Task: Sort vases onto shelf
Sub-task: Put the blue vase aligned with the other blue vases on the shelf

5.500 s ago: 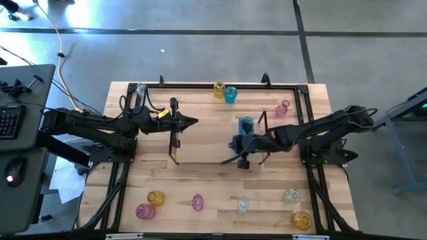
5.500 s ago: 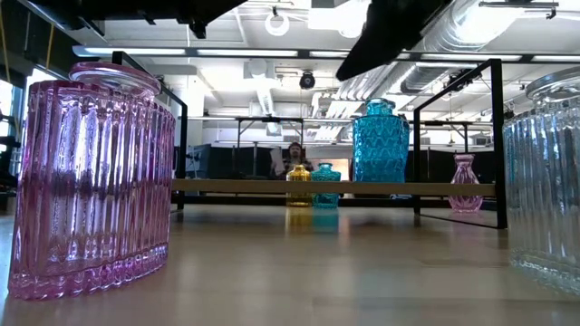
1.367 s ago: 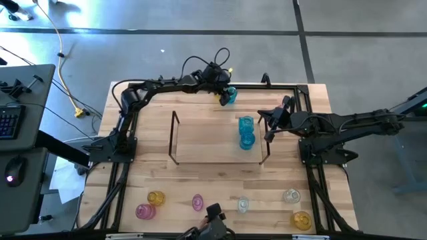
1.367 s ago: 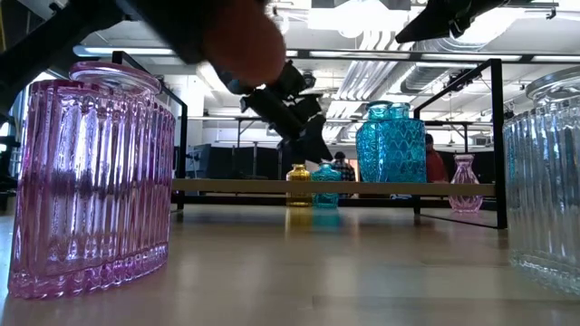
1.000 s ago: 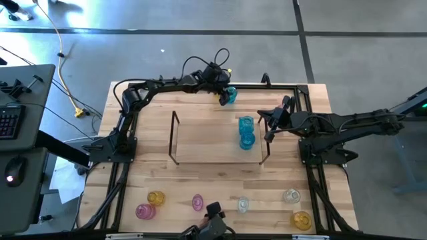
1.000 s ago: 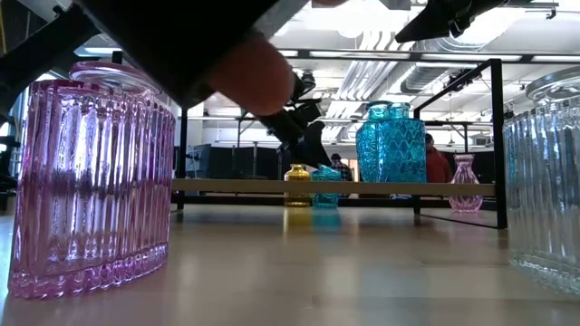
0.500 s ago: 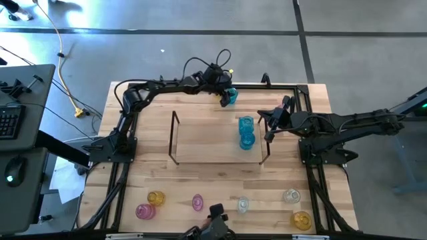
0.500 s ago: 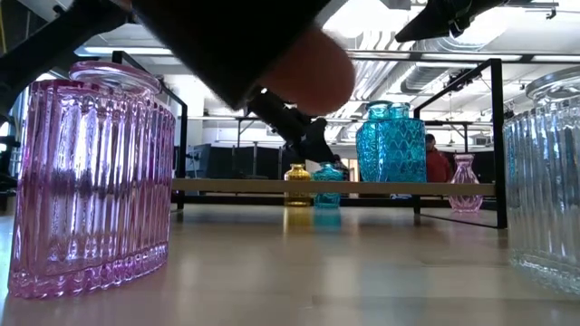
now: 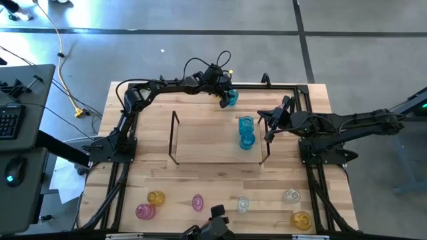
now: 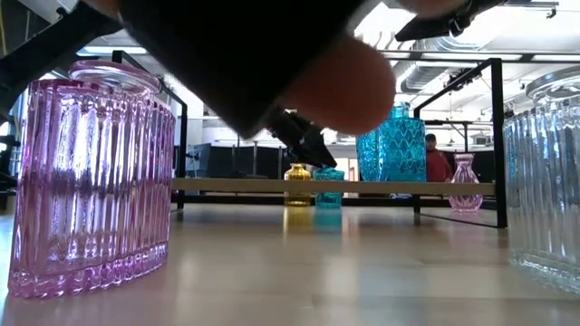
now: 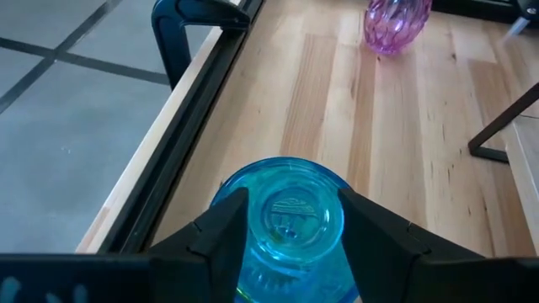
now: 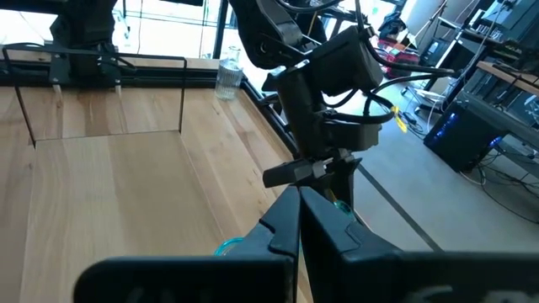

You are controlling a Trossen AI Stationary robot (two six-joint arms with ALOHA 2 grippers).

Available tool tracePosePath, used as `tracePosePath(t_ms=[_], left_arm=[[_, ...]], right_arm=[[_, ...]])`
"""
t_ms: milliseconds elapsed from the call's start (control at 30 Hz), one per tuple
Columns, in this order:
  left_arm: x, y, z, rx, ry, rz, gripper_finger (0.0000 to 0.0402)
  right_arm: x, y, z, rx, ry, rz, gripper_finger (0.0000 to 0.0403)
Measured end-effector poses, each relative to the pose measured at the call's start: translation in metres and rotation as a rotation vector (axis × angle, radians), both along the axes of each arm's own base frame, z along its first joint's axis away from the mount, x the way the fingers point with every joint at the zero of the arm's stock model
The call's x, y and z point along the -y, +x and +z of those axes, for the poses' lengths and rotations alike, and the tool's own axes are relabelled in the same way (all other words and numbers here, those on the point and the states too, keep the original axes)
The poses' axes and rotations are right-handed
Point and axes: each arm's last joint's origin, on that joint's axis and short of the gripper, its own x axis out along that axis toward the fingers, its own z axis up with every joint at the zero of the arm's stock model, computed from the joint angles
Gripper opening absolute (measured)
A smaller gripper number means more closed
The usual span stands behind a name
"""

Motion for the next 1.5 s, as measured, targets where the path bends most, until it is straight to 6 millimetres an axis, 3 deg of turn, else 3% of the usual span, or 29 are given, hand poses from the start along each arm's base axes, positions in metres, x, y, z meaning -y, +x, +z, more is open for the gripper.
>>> tracePosePath(t_ms=[133,667,933,1200,1500], left_arm=[[-0.003,-0.002,0.0,0.005,-0.017,0.01,0.0136],[-0.004,-0.006,0.005,0.003,-0.04,0.011,0.0136],[0.003,-0.015,0.045,0.043,-0.003,0.002,0.0136],[0.03,-0.025,0.087,0.023,0.028,-0.038,0.0136],[0.086,-0.036,0.104,-0.182,0.035,-0.119,0.0136]], right_arm=[[0.0,0.0,0.0,0.0,0.0,0.001,0.0],[0.0,0.0,0.0,0.0,0.0,0.002,0.0],[0.0,0.0,0.0,0.0,0.001,0.002,0.0],[0.0,0.0,0.0,-0.001,0.003,0.009,0.0],[0.0,0.0,0.0,-0.001,0.003,0.009,0.0]])
